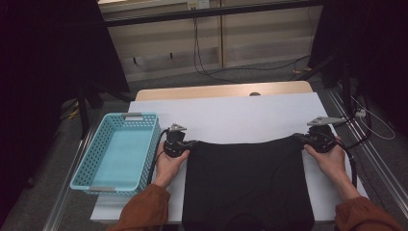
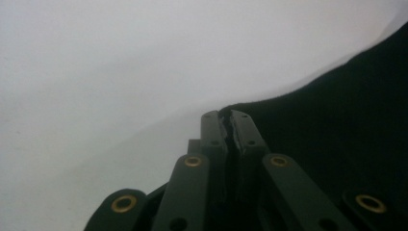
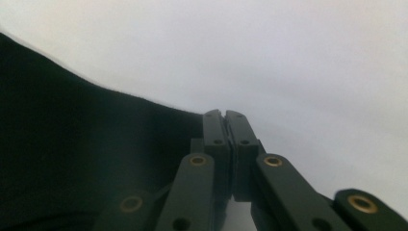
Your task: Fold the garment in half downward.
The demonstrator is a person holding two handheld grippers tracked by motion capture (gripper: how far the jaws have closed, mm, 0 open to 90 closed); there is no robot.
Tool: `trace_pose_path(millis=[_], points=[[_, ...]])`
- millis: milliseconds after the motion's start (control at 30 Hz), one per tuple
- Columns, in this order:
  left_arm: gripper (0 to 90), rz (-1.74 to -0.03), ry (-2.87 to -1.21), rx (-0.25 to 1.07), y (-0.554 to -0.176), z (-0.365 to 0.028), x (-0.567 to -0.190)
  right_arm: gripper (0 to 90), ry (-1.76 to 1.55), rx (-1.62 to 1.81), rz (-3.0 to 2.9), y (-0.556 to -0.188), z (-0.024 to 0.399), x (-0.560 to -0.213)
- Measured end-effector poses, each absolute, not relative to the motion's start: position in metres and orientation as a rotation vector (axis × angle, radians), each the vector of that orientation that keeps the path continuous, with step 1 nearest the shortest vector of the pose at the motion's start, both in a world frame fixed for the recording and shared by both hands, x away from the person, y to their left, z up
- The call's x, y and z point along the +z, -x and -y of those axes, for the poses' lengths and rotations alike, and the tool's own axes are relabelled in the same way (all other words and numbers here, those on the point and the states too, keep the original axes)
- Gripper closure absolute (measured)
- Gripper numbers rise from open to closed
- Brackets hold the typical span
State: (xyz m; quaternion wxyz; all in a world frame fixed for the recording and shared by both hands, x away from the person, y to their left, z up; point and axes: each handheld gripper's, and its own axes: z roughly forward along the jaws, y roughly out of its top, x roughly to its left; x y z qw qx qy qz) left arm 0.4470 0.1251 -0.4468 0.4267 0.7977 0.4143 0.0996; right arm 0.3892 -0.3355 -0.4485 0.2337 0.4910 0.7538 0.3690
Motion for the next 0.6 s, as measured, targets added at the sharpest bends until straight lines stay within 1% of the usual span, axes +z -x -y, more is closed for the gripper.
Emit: trace_pose_path(millis=[267,600], points=[[85.8,-1.039,-1.988,0.301,-0.457,-0.119,-0.442,88.7,-1.358,1.037,-2.034,-0.398,0.336,-0.442],[85.8,-1.056,-1.933,0.306,-0.476,-0.118,-0.428,88.7,-1.361,1.066,-2.003,-0.418,0.338,-0.437]])
